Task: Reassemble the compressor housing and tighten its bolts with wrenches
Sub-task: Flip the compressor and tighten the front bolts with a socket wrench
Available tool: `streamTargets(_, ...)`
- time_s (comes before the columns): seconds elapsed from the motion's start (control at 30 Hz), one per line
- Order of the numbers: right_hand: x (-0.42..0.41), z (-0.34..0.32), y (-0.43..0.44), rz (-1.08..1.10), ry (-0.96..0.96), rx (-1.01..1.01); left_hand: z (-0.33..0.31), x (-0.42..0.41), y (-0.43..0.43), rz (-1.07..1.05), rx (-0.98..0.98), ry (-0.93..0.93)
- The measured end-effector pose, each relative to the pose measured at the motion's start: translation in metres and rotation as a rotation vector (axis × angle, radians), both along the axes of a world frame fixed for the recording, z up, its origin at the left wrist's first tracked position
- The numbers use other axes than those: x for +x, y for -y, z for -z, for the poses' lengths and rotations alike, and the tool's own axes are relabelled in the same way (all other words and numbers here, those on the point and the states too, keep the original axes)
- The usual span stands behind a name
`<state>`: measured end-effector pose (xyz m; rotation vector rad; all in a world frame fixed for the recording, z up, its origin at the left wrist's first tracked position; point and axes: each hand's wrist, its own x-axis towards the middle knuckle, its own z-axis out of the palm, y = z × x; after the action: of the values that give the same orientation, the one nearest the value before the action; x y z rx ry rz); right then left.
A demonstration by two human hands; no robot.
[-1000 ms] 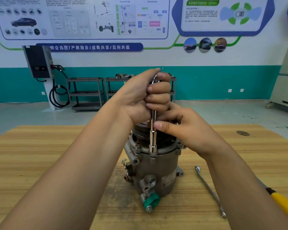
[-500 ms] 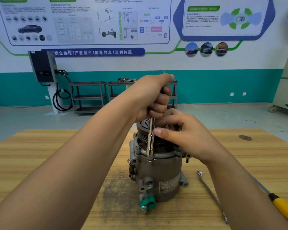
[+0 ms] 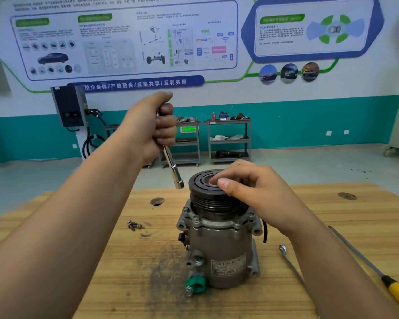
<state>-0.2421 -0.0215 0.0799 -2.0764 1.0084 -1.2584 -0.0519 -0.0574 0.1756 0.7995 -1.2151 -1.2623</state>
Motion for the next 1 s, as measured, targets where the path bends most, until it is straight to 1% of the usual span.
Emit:
streamTargets(0.07,0.002,0.000,-0.001,0.031,0.006,-0.010,-0.005,-0.001,-0.011,-0.011,-0.056,-0.099)
streamTargets(0.17,0.005,-0.002,-0.005,0.010,0.048,-0.032,-0.007,-0.019,-0.033,0.077,-0.070,-0.176)
streamTargets(0.3,0.010,-0.006,-0.014,-0.135,0.158,-0.033,0.001,-0.052,-0.054,0.214,-0.069,-0.162)
streamTargets(0.37,0.011,-0.006,-0.017,-0.166,0.199,-0.039,0.008,-0.059,-0.061,0.295,-0.067,-0.166)
streamTargets(0.4,0.011,-0.006,-0.016,-0.172,0.206,-0.028,0.011,-0.057,-0.060,0.303,-0.078,-0.147)
streamTargets(0.43,0.010,-0.006,-0.016,-0.178,0.199,-0.005,0.015,-0.052,-0.058,0.255,-0.101,-0.091)
streamTargets(0.47,0.009,-0.005,-0.016,-0.177,0.181,0.023,0.021,-0.044,-0.053,0.141,-0.134,0.006)
streamTargets(0.53,0.009,-0.004,-0.015,-0.153,0.145,0.062,0.037,-0.020,-0.038,-0.204,-0.194,0.274)
streamTargets(0.6,0.009,-0.003,-0.013,-0.131,0.137,0.087,0.064,0.009,-0.019,-0.503,-0.217,0.626)
streamTargets(0.67,0.009,-0.002,-0.011,-0.119,0.143,0.104,0.105,0.038,0.004,-0.632,-0.152,1.073)
streamTargets(0.7,0.008,-0.002,-0.010,-0.115,0.147,0.107,0.128,0.052,0.015,-0.642,-0.085,1.259)
streamTargets(0.73,0.007,-0.003,-0.010,-0.114,0.153,0.110,0.150,0.065,0.025,-0.631,-0.006,1.392)
streamTargets(0.77,0.007,-0.003,-0.010,-0.117,0.159,0.114,0.171,0.076,0.033,-0.611,0.073,1.479)
streamTargets(0.83,0.006,-0.004,-0.010,-0.121,0.169,0.117,0.206,0.098,0.047,-0.550,0.178,1.574)
streamTargets(0.9,0.005,-0.004,-0.009,-0.118,0.166,0.120,0.228,0.114,0.056,-0.508,0.235,1.609)
streamTargets(1.0,0.005,-0.003,-0.009,-0.124,0.168,0.127,0.241,0.127,0.063,-0.518,0.276,1.659)
